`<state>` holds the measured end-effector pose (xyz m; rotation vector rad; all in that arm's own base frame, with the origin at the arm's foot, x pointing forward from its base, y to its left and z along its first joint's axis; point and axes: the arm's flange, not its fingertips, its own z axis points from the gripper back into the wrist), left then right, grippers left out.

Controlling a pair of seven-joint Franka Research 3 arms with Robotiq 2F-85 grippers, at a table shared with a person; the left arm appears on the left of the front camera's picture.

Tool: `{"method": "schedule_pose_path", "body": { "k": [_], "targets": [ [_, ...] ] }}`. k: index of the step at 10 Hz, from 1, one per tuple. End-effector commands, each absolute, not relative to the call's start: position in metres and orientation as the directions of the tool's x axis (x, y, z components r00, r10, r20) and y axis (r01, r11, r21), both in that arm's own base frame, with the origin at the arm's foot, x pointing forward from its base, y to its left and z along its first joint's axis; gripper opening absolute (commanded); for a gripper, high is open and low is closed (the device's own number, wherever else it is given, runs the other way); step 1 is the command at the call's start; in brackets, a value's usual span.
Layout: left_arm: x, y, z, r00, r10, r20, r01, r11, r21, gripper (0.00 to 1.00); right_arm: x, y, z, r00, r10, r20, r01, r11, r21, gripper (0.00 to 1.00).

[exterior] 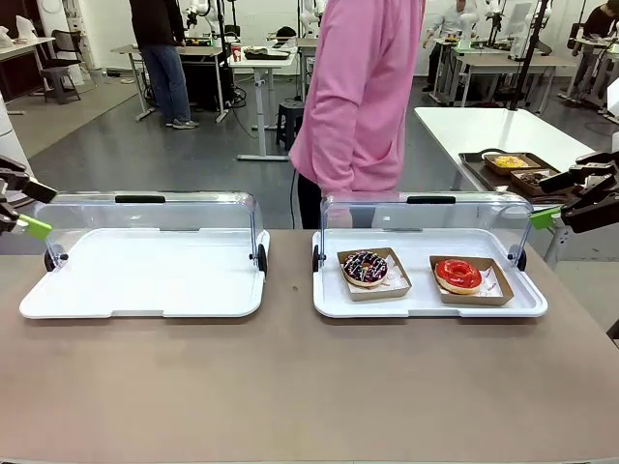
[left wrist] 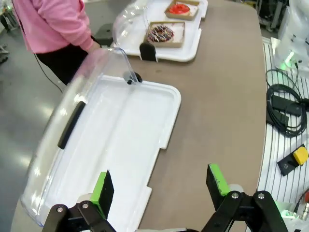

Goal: Provide the desired donut to the person.
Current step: Place the picked Paper togo box onto the Handle tray extended by the person.

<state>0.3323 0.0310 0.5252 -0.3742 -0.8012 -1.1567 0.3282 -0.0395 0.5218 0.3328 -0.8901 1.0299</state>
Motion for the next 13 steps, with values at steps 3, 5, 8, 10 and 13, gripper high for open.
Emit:
{"method": "schedule_pose_path", "body": {
  "k": [3, 5, 8, 10, 13],
  "targets": [
    [0.3137, 0.0344, 0.5126, 0.11, -0.561, 0.82, 0.895, 0.416, 0.164, 1.0, 0.3316, -0.0374, 0.5211, 0.217, 0.577, 0.787, -0.849, 0.509, -0.139, 1.0],
    [0.3129, 0.0347, 0.5138, 0.127, -0.545, 0.829, 0.881, 0.446, 0.159, 1.0, 0.3316, -0.0374, 0.5211, 0.217, 0.577, 0.787, -0.849, 0.509, -0.139, 1.0],
    [0.3161, 0.0358, 0.5161, 0.153, -0.53, 0.834, 0.878, 0.46, 0.131, 1.0, 0.3316, -0.0374, 0.5211, 0.217, 0.577, 0.787, -0.849, 0.509, -0.139, 1.0],
    [0.3155, 0.0358, 0.5176, 0.16, -0.524, 0.836, 0.876, 0.466, 0.124, 1.0, 0.3316, -0.0374, 0.5211, 0.217, 0.577, 0.787, -0.849, 0.509, -0.139, 1.0],
    [0.3144, 0.0359, 0.5173, 0.18, -0.522, 0.834, 0.877, 0.469, 0.104, 1.0, 0.3316, -0.0374, 0.5211, 0.217, 0.577, 0.787, -0.849, 0.509, -0.139, 1.0]
  ]
}}
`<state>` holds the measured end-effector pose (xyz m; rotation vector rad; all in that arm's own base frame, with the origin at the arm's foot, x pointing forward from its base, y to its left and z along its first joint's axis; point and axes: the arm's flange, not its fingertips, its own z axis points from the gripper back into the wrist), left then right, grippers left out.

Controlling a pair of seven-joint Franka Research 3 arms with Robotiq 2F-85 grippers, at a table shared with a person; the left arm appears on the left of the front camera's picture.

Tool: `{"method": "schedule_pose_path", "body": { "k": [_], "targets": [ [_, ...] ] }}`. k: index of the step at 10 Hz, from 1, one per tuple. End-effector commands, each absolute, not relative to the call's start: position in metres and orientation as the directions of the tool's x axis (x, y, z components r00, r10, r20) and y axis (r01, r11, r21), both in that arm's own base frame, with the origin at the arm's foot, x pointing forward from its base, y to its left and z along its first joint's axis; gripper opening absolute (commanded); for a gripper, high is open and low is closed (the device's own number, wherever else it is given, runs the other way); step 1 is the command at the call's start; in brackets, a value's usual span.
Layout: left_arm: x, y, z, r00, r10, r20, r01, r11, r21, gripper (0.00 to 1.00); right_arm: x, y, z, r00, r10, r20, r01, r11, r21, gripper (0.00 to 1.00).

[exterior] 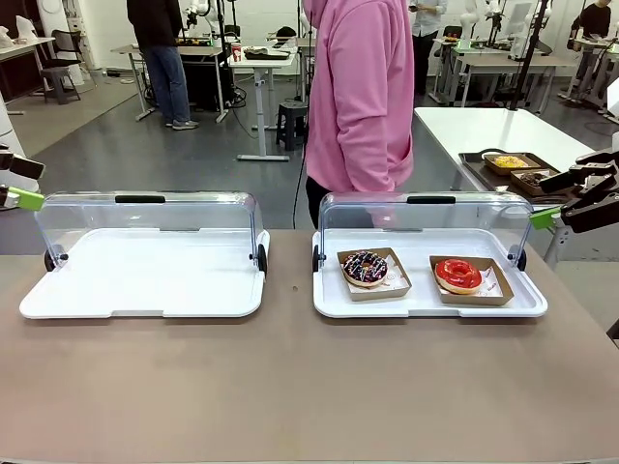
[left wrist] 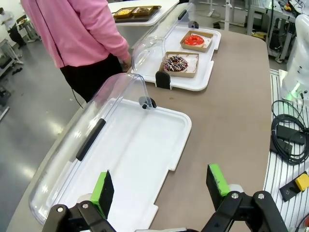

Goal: Provide the desired donut to the person.
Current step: Place the picked Paper togo box onto the Handle tray extended by the person.

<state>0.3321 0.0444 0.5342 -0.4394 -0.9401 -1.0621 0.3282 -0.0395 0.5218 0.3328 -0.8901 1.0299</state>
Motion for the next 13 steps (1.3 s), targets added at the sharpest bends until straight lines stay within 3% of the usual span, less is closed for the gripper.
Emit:
{"method": "schedule_pose_path", "body": {
  "k": [1, 3, 4, 5, 13],
  "targets": [
    [0.312, 0.038, 0.517, 0.186, -0.513, 0.838, 0.87, 0.482, 0.102, 1.0, 0.332, -0.037, 0.521, 0.217, 0.577, 0.787, -0.849, 0.509, -0.139, 1.0],
    [0.313, 0.037, 0.516, 0.198, -0.521, 0.83, 0.874, 0.477, 0.09, 1.0, 0.332, -0.037, 0.521, 0.217, 0.577, 0.787, -0.849, 0.509, -0.139, 1.0],
    [0.318, 0.029, 0.517, 0.161, -0.574, 0.803, 0.902, 0.416, 0.116, 1.0, 0.332, -0.037, 0.521, 0.217, 0.577, 0.787, -0.849, 0.509, -0.139, 1.0],
    [0.331, 0.048, 0.534, 0.178, -0.536, 0.825, 0.878, 0.465, 0.112, 1.0, 0.332, -0.037, 0.521, 0.217, 0.577, 0.787, -0.849, 0.509, -0.139, 1.0],
    [0.331, 0.048, 0.534, 0.178, -0.536, 0.825, 0.878, 0.465, 0.112, 1.0, 0.332, -0.037, 0.521, 0.217, 0.577, 0.787, -0.849, 0.509, -0.139, 1.0]
  ]
}}
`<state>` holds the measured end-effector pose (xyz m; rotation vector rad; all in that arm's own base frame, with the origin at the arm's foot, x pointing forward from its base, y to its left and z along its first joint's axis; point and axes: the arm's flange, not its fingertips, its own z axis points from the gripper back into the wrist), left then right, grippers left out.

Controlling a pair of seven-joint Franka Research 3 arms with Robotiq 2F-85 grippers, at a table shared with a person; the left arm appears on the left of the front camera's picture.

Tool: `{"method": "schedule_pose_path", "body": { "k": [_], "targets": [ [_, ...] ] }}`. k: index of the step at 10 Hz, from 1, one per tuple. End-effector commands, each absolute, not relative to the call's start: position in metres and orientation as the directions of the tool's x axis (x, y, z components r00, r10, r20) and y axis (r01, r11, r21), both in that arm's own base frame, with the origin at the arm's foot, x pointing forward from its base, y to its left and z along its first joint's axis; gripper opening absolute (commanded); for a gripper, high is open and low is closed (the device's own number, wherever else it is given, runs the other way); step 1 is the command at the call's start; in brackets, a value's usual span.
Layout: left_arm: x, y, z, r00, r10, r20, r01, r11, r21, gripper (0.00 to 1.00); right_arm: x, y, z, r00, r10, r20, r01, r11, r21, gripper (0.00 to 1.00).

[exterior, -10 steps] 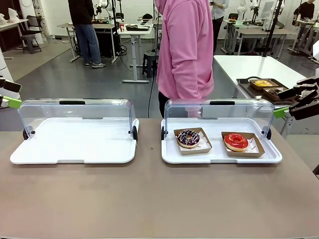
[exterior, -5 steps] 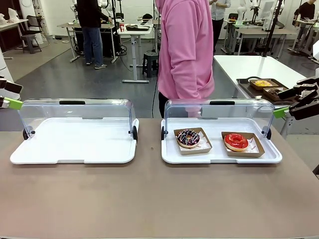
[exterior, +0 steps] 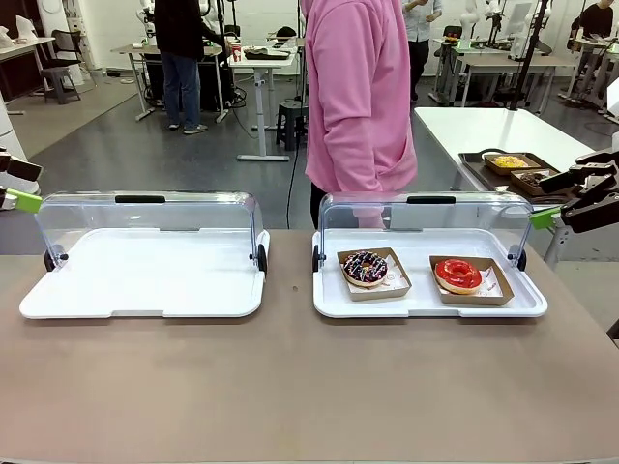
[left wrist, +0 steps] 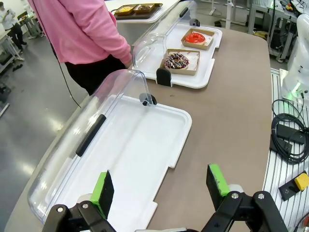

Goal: Provide the desired donut to the person.
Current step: Place the picked Paper togo box onto the Handle tray extended by the person.

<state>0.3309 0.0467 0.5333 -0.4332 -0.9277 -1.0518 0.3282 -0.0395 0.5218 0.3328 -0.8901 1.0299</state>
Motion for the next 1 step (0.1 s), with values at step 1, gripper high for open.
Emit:
{"method": "schedule_pose_path", "body": {
  "k": [1],
  "targets": [
    [0.3315, 0.0477, 0.5339, 0.178, -0.536, 0.825, 0.878, 0.465, 0.112, 1.0, 0.3316, -0.0374, 0.5211, 0.217, 0.577, 0.787, -0.849, 0.509, -0.139, 1.0]
  ]
}}
